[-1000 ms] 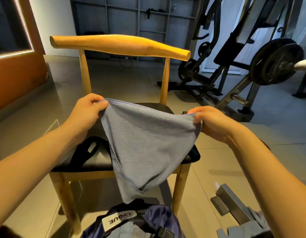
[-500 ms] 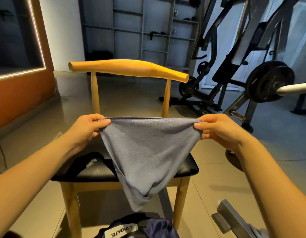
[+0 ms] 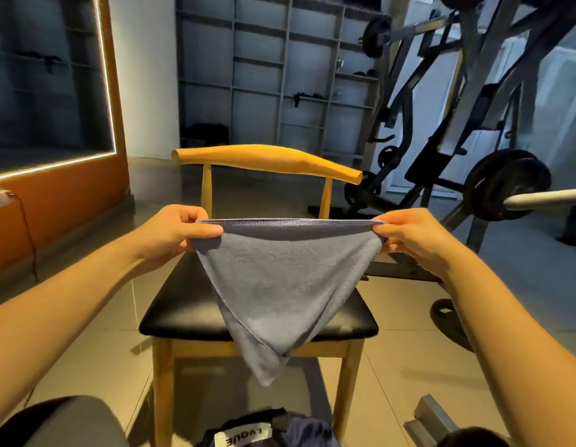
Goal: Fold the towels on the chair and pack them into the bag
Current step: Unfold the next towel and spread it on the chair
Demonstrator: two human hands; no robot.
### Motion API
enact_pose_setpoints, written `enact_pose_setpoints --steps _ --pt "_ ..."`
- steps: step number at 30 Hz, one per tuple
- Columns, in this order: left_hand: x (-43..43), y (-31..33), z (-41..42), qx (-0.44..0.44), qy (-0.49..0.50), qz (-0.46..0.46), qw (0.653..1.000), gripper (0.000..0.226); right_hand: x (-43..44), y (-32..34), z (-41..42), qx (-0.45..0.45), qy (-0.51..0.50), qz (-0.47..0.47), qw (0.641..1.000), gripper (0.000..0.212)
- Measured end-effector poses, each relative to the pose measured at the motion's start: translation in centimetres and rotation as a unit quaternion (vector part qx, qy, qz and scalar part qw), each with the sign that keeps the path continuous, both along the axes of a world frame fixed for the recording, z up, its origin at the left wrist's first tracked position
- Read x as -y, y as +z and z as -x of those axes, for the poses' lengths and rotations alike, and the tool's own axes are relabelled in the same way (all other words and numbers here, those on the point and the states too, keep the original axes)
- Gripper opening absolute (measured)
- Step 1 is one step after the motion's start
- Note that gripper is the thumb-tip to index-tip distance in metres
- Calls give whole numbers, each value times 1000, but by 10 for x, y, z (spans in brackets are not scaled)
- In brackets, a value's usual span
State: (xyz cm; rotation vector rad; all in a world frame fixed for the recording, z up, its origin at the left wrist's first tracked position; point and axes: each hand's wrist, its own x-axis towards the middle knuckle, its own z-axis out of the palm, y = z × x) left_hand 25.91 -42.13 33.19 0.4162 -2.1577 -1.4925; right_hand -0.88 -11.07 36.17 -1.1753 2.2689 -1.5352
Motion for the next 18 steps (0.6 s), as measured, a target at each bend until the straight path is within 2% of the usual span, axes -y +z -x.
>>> enact_pose_setpoints --steps 2,4,7,9,10,12,13,15,16,17,18 --pt "-1 4 -7 -18 -24 -14 999 58 -9 8 -7 6 35 1 999 17" --pt "1 8 -12 -40 -59 -38 997 58 -18 12 -11 20 65 -8 998 18" --pt "-2 18 -27 -27 -90 -47 994 60 -25 15 -19 23 66 -6 998 19" --pt "-1 25 -40 -34 -99 -34 994 66 -32 26 -32 30 79 31 996 17" --pt "-2 31 -46 -56 -104 -50 992 69 -37 34 -39 52 118 67 989 20" --pt "-2 42 -53 -82 -113 -80 987 60 -42 47 -52 93 169 119 974 28" --pt "-4 44 -52 -57 -104 -76 990 49 -38 50 -54 77 148 95 981 26" --pt "-12 41 -43 75 -58 21 995 24 -23 45 -56 -13 59 -23 998 16" --pt "-11 34 -36 113 -31 72 990 19 -17 41 -55 -50 29 -72 996 14" --pt "-10 29 -30 126 -12 94 987 18 -12 39 -56 -60 23 -81 995 13" --pt "-7 27 -27 122 3 86 989 16 -9 37 -57 -48 18 -48 998 12"
